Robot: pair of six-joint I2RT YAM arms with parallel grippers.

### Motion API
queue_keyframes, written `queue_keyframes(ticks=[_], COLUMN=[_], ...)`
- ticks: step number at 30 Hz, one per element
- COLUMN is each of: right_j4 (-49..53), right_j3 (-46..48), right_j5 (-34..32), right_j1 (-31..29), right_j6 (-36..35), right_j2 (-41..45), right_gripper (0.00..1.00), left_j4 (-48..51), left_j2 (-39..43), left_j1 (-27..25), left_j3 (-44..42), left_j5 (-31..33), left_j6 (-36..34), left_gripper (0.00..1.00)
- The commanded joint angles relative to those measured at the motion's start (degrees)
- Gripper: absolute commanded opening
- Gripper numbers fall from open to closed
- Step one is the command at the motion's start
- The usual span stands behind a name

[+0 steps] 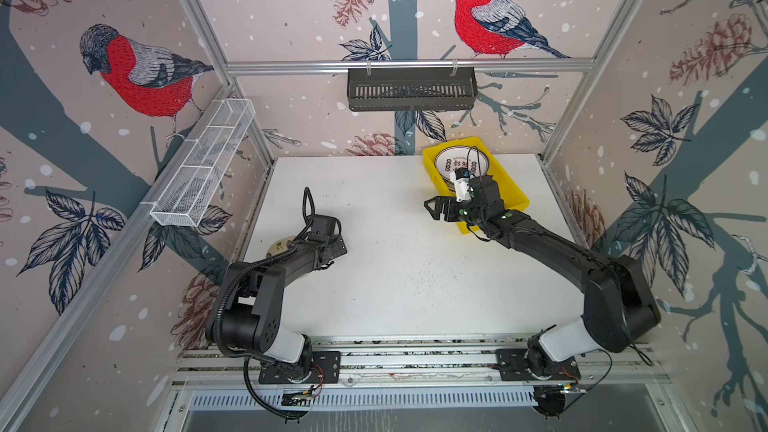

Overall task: Place the plates into the plastic bin on the countertop
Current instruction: 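Move the left gripper to the cream plate while the right gripper approaches it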

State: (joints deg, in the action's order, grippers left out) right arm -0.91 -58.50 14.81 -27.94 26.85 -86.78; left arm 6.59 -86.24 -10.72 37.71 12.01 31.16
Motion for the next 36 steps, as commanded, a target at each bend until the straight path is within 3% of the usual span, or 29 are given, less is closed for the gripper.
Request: queue_keyframes(ticks=[1,8,16,26,28,33,36], right_j4=[-0.19,-0.42,-0.90,-4.84,-5.99,-13.29,-14.38], right_j3=[-0.30,0.23,0.98,6.78,7.28,7.74,5.96], right_j5=[0.40,0.57,1.71,6.52,7.83,14.75,16.21], right_j1=[0.08,0.17,0.39,2.54,2.27,-0.34,-3.04], right_j6=[-0.10,0.16,0.53,2.85,3.32,6.76,7.56], right_j2=[-0.18,0.15,0.30,-0.52,-1.13,-5.21,-8.58], right_gripper=[0.99,0.98,0.97,0.96,0.96,0.94,0.93], left_j4=[-0.68,-3.65,-5.95,-6.57,-4.67,3.21,4.64], left_j2=[-0.07,0.45,1.59,4.29,6.59,12.68,15.71], left_j1=[-0.33,-3.07,-9.48,-17.55,-17.58,-16.29,-12.14], left_j3=[-0.02,0.23,1.97,10.49,10.89,8.37,5.07], left_j5=[-4.89,-12.21,-15.92,-22.64,-19.94,3.19,6.22], left_j6=[0.13,1.21,5.08,4.44,4.61,8.07,8.85], left_gripper=[0.98,0.98,0.98,0.98,0.98,0.98,0.98])
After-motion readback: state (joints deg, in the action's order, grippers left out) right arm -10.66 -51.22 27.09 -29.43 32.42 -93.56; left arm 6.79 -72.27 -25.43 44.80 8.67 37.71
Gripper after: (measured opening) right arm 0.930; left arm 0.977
